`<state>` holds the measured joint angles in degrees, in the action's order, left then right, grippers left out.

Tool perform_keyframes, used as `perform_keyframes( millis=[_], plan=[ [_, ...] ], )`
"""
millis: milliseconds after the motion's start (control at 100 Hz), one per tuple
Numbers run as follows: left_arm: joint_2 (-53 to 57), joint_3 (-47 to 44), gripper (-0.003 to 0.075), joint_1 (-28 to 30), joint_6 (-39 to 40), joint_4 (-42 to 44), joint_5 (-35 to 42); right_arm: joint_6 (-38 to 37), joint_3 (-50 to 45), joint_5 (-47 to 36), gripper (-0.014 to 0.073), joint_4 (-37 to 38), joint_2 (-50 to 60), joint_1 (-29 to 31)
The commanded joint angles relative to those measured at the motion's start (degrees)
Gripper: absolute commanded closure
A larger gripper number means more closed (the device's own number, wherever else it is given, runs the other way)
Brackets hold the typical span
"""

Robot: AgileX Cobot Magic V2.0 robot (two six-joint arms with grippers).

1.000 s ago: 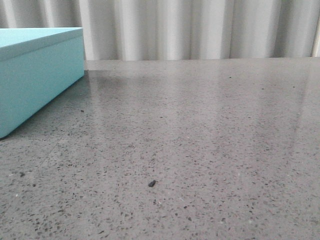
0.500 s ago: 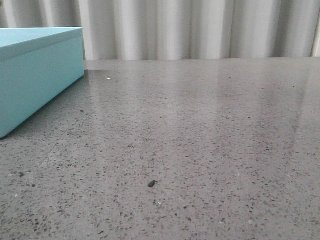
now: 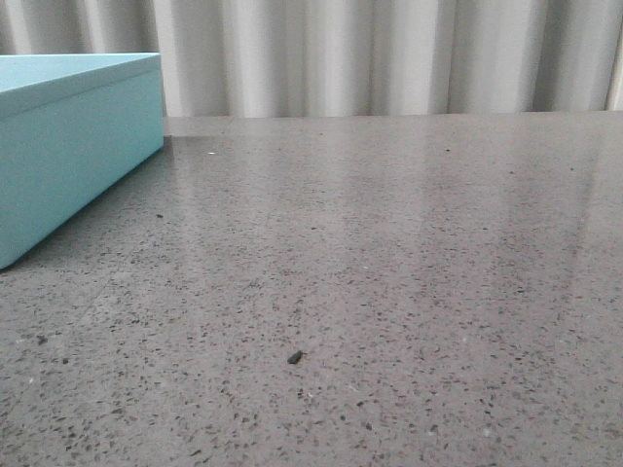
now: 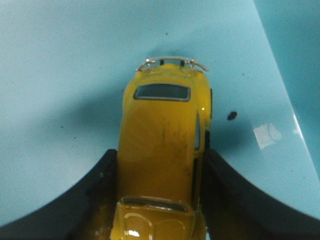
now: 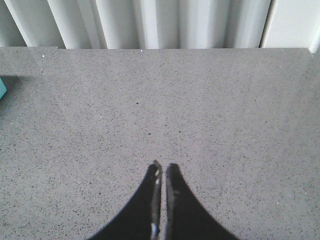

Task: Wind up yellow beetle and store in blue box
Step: 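Carry the beetle over the light-blue box and lower it inside, then open the left gripper to release the beetle in the box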

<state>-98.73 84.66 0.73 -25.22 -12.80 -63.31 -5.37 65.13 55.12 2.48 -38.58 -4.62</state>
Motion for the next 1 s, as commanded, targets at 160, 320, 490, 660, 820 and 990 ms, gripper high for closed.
perform_keyframes(
  millis=[160, 320, 490, 660, 820, 990],
  plan=[
    [0.7, 1.4, 0.0281, 0.0, 0.7, -3.6, 1.8, 0.6, 1.2, -3.7, 0.0654, 0.9, -0.2, 0.0],
    [0.7, 2.7, 0.0253, 0.0, 0.7, -5.1, -1.7, 0.6, 1.2, -3.7, 0.0654, 0.9, -0.2, 0.0],
    [2.5, 5.3, 0.0342, 0.0, 0.8, -10.1, -4.2, 0.6, 0.2, -3.9, 0.0654, 3.1, 0.0, 0.0],
    [7.0, 5.5, 0.0589, 0.0, 0.8, -14.0, -3.5, 0.6, -6.9, -8.2, 0.0654, 6.9, 4.0, 0.0],
    [11.7, 5.5, 0.0741, 0.0, 0.6, -14.0, -3.3, 0.6, -17.3, -14.5, 0.0654, 6.9, 10.4, 0.0],
    [16.9, 5.3, 0.0741, 0.0, 0.6, -14.5, -0.3, 0.6, -28.9, -23.4, 0.0654, 9.6, 17.5, 0.0]
  ],
)
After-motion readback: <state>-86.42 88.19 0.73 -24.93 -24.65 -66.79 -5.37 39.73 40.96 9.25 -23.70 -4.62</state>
